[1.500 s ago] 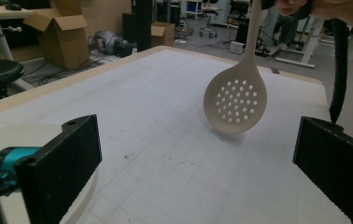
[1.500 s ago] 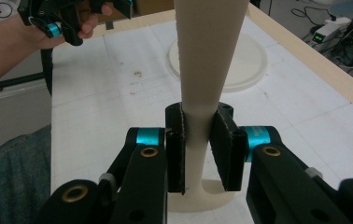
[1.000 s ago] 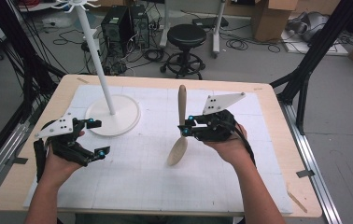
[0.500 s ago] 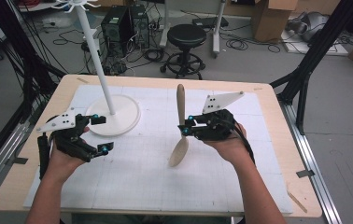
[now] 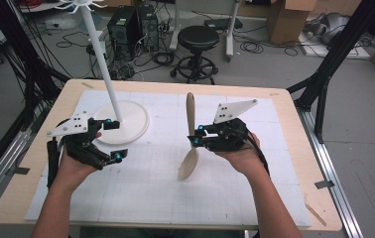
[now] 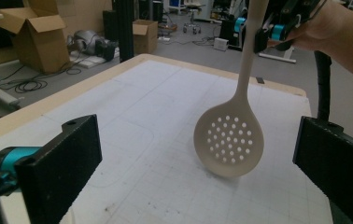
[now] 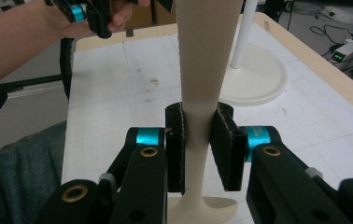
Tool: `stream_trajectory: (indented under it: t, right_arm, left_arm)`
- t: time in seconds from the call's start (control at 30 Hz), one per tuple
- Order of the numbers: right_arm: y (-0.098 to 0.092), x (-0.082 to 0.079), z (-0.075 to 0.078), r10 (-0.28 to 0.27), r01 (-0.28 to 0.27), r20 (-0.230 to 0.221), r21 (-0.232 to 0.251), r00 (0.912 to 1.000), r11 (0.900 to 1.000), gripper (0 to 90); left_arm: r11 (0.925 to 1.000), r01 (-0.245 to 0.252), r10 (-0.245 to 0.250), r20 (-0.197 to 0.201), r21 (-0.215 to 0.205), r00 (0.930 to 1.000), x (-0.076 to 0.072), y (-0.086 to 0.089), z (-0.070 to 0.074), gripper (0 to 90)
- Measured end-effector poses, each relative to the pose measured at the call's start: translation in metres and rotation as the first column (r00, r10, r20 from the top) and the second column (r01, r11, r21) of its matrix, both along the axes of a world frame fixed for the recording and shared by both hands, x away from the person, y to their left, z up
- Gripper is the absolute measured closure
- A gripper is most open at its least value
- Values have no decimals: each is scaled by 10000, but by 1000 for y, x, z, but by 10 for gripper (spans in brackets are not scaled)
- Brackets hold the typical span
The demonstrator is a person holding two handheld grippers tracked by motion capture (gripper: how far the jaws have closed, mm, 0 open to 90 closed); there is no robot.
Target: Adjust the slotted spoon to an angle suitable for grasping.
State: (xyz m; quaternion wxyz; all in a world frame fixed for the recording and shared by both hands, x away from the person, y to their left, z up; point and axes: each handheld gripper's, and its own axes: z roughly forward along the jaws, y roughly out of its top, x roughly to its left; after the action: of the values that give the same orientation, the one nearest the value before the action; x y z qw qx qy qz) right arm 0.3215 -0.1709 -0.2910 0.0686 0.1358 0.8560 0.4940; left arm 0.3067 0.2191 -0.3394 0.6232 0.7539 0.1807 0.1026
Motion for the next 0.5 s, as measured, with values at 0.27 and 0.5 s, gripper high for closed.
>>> stream_trajectory:
  t: [0.27, 0.5]
  right_arm:
    - [1, 5, -3, 119, -119, -95, 20, 9999, 9999, 766]
    - [2, 7, -7, 159, -158, -193, 44, 9997, 9999, 766]
  left_arm:
    - [10000, -44, 44, 66, 28, 10000, 0, -4, 8, 17]
    - [9998, 102, -98, 238, -143, 9997, -2, -8, 14, 17]
